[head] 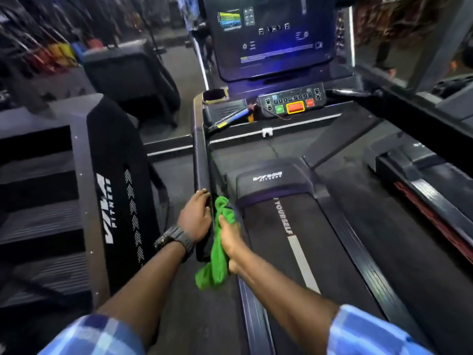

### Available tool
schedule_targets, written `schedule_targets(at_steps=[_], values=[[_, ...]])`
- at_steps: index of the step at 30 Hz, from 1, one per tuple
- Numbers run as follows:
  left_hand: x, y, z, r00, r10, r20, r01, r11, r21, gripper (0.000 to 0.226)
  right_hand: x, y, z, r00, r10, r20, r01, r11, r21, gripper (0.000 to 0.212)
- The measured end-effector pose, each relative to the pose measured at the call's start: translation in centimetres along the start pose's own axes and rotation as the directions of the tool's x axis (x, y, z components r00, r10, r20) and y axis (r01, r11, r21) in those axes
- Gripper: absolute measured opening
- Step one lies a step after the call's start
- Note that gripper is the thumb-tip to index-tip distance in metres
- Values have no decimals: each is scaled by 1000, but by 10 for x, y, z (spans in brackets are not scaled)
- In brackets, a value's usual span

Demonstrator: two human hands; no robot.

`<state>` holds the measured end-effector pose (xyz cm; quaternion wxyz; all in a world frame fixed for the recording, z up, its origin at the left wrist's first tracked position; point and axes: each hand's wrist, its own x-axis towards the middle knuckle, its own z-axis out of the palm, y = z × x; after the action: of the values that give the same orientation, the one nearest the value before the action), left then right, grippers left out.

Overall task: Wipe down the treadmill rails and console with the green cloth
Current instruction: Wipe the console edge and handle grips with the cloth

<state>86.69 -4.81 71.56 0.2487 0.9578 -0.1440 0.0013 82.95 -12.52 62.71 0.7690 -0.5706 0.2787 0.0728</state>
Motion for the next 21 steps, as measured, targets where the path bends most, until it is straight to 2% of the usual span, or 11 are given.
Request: schedule_targets(at_steps=[2, 4, 5, 6, 8, 11, 13, 15, 17, 18, 21], values=[[3, 5, 2, 1000, -25, -10, 25, 1000, -10, 47, -7, -36, -2, 991, -128, 27, 131, 979, -153, 66], [4, 8, 4, 999, -27, -17, 27, 1000, -1, 48, 9, -48, -7, 971, -203, 129, 220, 966, -136, 51], [4, 9, 4, 999, -32, -20, 32, 999, 25, 48, 20, -49, -7, 970, -199, 141, 214, 971, -104, 53], [6, 10, 5, 999, -35, -25, 36, 998, 55, 48, 37, -41, -6, 975, -161, 150, 181, 975, -126, 61], [6, 12, 6, 998, -61, -24, 62, 995, 84, 47, 77, 8, -4, 984, 14, 178, -2, 998, -65, 72], [8, 22, 3, 992, -117, -47, 120, 990, 76, 46, 42, 28, -12, 954, 239, 184, -237, 971, -33, 80], [11, 28, 0, 986, -156, -65, 162, 983, 86, 45, 5, 1, -15, 968, 196, 158, -180, 978, -109, 73], [15, 33, -4, 981, -184, -56, 189, 977, 96, 41, -8, -42, -13, 987, 56, 154, -31, 987, -159, 80], [18, 36, -5, 977, -210, -35, 213, 972, 102, 39, 16, -76, 0, 961, -143, 237, 195, 957, -214, 77], [20, 35, -5, 973, -230, -34, 233, 966, 111, 40, 37, -89, 9, 946, -171, 276, 238, 944, -229, 78], [28, 36, -5, 958, -281, -51, 285, 946, 152, 42, 93, -101, 16, 961, -86, 265, 148, 964, -223, 88]])
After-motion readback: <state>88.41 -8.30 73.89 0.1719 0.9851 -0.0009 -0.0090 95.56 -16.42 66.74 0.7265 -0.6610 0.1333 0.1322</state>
